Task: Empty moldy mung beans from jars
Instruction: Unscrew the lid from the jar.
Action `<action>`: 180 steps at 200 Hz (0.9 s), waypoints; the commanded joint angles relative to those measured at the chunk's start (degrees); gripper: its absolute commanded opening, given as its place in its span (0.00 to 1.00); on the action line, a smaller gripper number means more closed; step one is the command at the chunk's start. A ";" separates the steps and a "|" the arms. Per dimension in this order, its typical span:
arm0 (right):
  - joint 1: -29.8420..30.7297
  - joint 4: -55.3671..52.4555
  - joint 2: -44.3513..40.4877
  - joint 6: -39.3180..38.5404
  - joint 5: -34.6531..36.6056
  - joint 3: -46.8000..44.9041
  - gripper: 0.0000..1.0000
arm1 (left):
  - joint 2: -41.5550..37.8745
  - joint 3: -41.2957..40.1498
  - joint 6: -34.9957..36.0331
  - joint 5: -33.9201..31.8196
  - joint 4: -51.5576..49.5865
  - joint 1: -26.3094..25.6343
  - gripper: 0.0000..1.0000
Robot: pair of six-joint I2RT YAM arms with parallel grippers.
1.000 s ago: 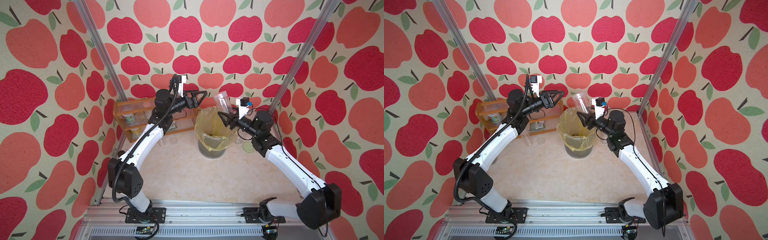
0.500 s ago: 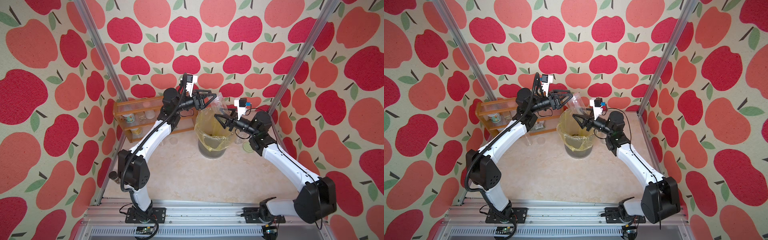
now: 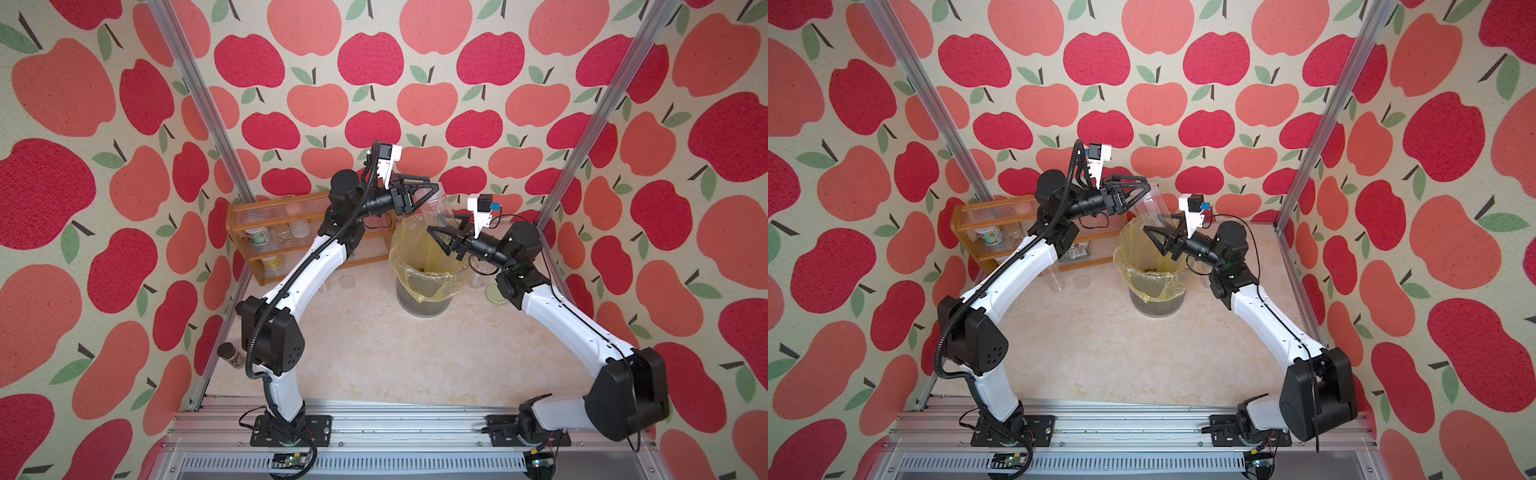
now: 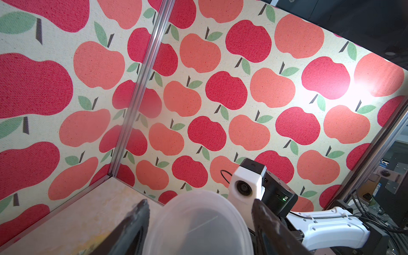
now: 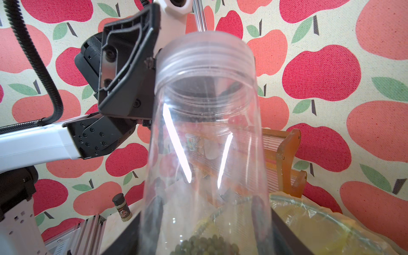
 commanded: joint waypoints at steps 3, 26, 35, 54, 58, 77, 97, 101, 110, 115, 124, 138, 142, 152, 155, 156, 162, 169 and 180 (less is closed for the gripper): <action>-0.17 0.90 0.77 -0.58 0.09 2.30 0.34 | 1.56 2.52 0.01 2.67 -0.84 -0.18 0.75; -0.17 0.86 0.85 -0.83 -0.09 2.61 0.34 | 2.90 4.92 0.51 3.01 -3.49 -0.35 0.76; -0.19 0.46 0.87 -1.07 0.07 2.78 0.34 | 3.46 5.79 0.33 3.25 -4.14 -0.41 0.75; -0.14 -1.19 0.99 -1.99 0.73 3.28 0.34 | 4.23 6.38 -0.65 3.33 -3.26 -0.30 0.72; -0.16 -1.20 1.02 -2.06 0.78 3.24 0.34 | 4.35 6.49 -0.61 3.18 -3.25 -0.26 0.72; -0.21 -1.45 0.95 -2.38 1.22 3.06 0.34 | 4.76 6.98 -0.96 2.97 -2.92 -0.10 0.67; -0.17 -1.82 0.95 -2.92 2.42 2.80 0.34 | 5.24 7.74 -1.60 3.41 -2.73 -0.11 0.61; -0.16 -1.82 0.91 -3.01 2.72 2.68 0.34 | 5.34 7.82 -1.83 3.37 -2.62 -0.07 0.61; -0.16 -1.90 0.88 -3.08 3.34 2.65 0.34 | 5.45 7.79 -2.52 3.18 -2.32 -0.15 0.60; -0.16 -1.95 0.88 -3.20 3.77 2.55 0.34 | 5.53 7.67 -3.02 3.07 -2.09 -0.04 0.59; -0.08 -2.44 0.87 -3.87 4.78 2.46 0.34 | 5.58 7.49 -3.67 2.72 -1.69 0.11 0.58; 0.33 -4.74 0.70 -6.02 7.85 2.64 0.33 | 5.91 8.49 -3.06 1.91 -4.39 0.31 0.54; 0.63 -6.04 0.53 -6.95 9.08 2.76 0.33 | 6.04 9.06 -2.29 1.54 -6.23 0.40 0.53; 1.33 -8.33 0.23 -9.39 12.19 2.97 0.33 | 6.16 9.68 -0.67 0.70 -9.35 0.51 0.52; 1.59 -8.86 0.18 -9.90 13.24 3.04 0.33 | 6.09 9.54 -0.54 0.40 -9.56 0.57 0.52; 1.64 -9.12 0.17 -10.08 13.56 3.07 0.33 | 6.07 9.46 -0.53 0.37 -9.58 0.57 0.52; 2.12 -10.23 -0.02 -11.38 15.80 3.18 0.32 | 5.98 9.09 -0.78 -0.13 -9.27 0.71 0.52; 2.79 -11.43 -0.26 -12.86 18.38 3.35 0.32 | 5.89 8.85 -1.46 -0.68 -8.89 0.79 0.52; 4.00 -13.23 -0.57 -15.47 23.29 3.56 0.32 | 5.84 9.13 -1.47 -2.61 -10.61 0.82 0.52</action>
